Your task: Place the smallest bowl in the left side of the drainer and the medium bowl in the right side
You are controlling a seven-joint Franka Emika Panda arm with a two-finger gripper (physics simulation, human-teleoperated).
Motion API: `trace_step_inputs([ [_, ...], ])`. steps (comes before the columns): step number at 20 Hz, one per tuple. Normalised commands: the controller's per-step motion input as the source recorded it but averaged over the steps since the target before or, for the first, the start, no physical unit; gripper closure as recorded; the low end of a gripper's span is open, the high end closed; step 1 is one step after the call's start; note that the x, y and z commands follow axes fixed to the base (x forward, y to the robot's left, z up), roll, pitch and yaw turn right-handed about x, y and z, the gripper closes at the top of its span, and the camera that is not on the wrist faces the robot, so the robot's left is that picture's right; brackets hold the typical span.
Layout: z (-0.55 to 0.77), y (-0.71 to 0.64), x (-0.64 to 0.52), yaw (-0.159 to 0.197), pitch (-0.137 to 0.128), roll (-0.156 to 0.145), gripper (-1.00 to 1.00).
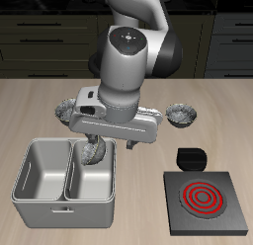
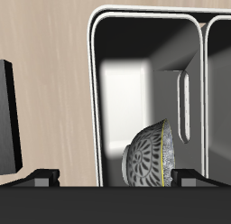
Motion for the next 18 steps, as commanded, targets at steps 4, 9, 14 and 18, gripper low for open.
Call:
trace_step_inputs([
  [4, 0.17, 0.17, -0.23, 0.006, -0.053, 0.061, -1.00],
  [9, 0.14, 0.08, -0.35, -0.029, -0.052, 0.079, -1.00],
  [14, 0.16, -0.04, -0.25, -0.026, -0.040, 0.017, -1.00],
  [18, 0.20, 0.03, -0.43, 0.022, -0.053, 0.043, -1.00],
])
